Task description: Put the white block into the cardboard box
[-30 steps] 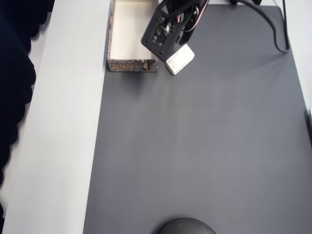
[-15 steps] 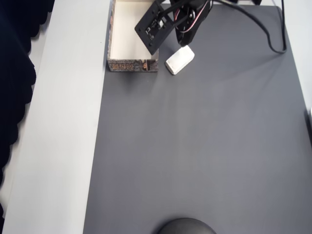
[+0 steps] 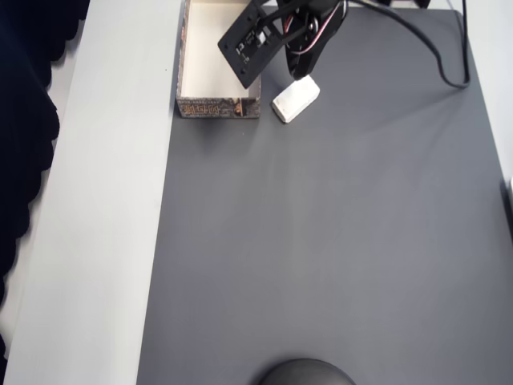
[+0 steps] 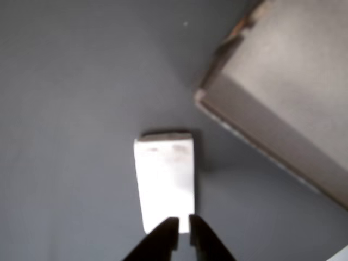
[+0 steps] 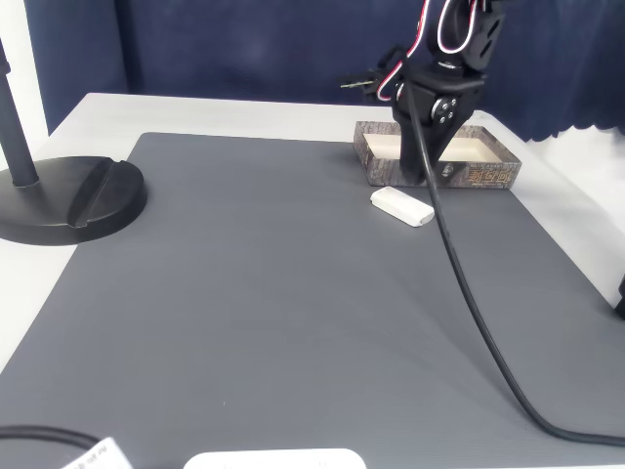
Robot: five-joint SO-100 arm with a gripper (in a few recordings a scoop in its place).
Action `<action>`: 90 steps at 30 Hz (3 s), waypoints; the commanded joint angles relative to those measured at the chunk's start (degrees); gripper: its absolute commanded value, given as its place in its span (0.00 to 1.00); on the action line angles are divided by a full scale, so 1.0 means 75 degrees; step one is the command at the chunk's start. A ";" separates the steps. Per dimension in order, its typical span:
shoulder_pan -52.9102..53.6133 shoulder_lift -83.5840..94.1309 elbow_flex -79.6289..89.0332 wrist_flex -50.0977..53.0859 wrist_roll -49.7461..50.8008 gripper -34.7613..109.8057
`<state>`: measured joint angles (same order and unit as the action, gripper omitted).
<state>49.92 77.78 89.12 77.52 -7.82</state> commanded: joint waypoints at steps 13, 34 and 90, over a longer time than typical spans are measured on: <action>0.0340 0.0211 -0.0164 -0.0012 -0.0223 0.35; 0.0480 0.0035 -0.0082 -0.0293 0.0375 0.47; 0.0281 -0.1020 -0.0797 -0.0703 0.1406 0.42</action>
<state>53.00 69.26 87.36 73.12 2.20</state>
